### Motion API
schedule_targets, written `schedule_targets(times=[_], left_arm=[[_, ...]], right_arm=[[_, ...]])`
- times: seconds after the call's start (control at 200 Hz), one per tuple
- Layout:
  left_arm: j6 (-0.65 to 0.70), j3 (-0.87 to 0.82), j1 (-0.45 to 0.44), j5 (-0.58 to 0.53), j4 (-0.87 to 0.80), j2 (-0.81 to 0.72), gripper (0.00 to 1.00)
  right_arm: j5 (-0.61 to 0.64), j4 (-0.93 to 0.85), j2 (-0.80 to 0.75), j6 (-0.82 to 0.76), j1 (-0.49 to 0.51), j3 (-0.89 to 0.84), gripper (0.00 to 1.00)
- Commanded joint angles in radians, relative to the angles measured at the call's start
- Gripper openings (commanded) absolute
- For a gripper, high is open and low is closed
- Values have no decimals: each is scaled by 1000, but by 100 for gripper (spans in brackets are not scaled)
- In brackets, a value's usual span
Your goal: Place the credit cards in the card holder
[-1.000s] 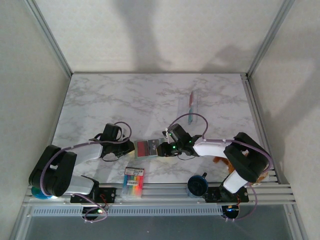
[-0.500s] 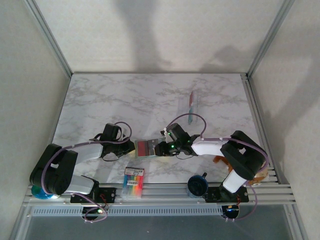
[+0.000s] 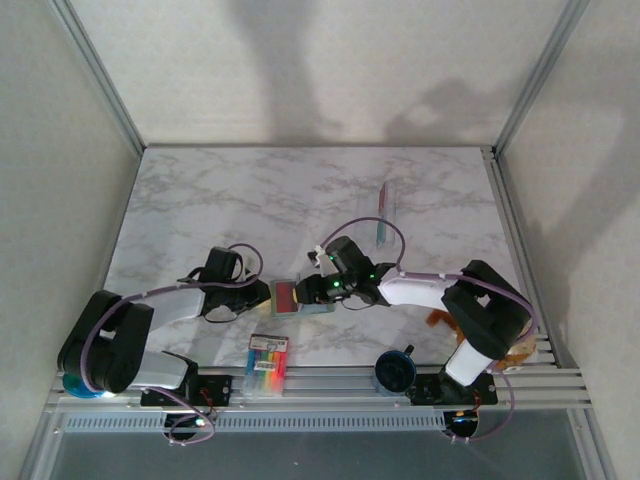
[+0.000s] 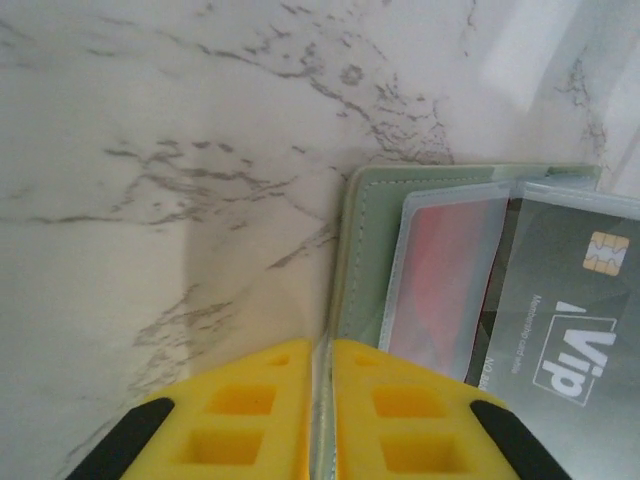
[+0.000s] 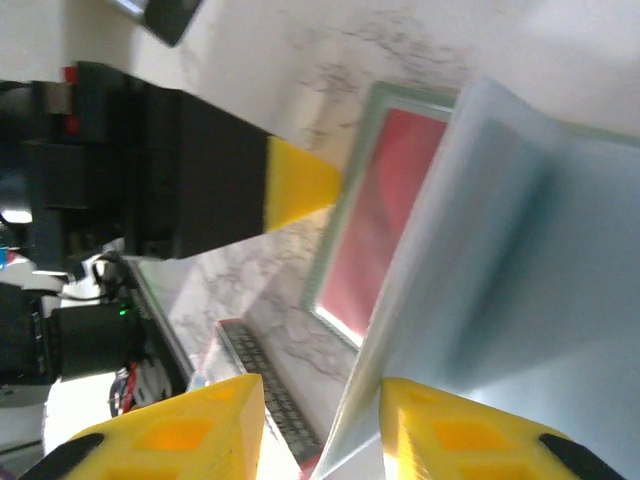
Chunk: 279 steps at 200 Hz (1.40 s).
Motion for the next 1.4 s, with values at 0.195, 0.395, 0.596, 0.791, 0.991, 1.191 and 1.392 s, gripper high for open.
schedule_targets(times=[0.195,0.395,0.596,0.791,0.991,1.191,1.392], left_arm=[[-51,-59,91,-32,-9,-114,23],[-47,-50,92,-4,3,-107,24],[-29,-10,58,0,5,-70,24],[5,36,41,-79,-41,-80,27],[22,43,33,-188,-57,-141,34],[36,45,33,-297,-79,-212,42],[49,36,33,-322,-87,-220,44]], right_arm=[[-87,69,78,-5,31,73,43],[107,-182,10,-105,25,119,50],[197,-372,-83,-201,-59,155,52],[466,-651,-173,-315,-141,319,57],[691,-848,-164,-369,-297,476,59],[833,-941,-32,-411,-403,607,70],[931,-1036,137,-455,-441,751,79]])
